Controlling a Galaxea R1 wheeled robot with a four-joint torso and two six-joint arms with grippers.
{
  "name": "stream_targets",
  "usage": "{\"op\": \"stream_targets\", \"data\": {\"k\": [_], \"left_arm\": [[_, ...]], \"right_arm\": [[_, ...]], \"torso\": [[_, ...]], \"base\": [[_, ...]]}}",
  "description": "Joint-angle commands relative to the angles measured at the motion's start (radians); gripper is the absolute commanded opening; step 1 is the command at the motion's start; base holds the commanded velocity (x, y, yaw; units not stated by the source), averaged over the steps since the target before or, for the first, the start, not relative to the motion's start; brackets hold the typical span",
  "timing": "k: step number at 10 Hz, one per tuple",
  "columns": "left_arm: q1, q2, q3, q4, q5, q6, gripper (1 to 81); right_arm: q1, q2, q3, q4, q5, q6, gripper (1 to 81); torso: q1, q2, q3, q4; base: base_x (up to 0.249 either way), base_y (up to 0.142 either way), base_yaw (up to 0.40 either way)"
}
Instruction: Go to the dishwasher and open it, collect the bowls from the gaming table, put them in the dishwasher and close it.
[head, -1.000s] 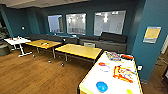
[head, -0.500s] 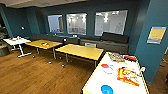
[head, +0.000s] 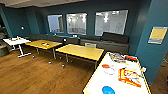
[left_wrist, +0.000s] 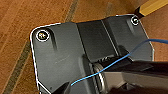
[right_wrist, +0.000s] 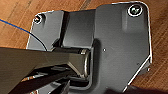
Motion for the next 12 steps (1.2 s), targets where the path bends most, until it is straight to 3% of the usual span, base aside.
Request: {"op": "stream_targets", "data": {"k": [1, 6, 12], "left_arm": [[-0.043, 0.002, 0.002, -0.003, 0.057, 0.002, 81.1], [-0.044, 0.001, 0.002, -0.001, 0.058, 0.002, 81.1], [-0.046, -0.002, 0.002, -0.004, 0.058, 0.0, 81.1]], "right_arm": [[0.042, 0.007, 0.009, 0.002, -0.048, -0.003, 81.1], [0.042, 0.007, 0.004, 0.001, -0.051, -0.005, 81.1], [0.042, 0.01, 0.009, -0.001, -0.054, -0.005, 81.1]], "torso": [[0.0, 0.0, 0.0, 0.0], [0.0, 0.0, 0.0, 0.0], [0.0, 0.0, 0.0, 0.0]], "base": [[0.0, 0.0, 0.0], [0.0, 0.0, -0.032], [0.0, 0.0, -0.38]]}}
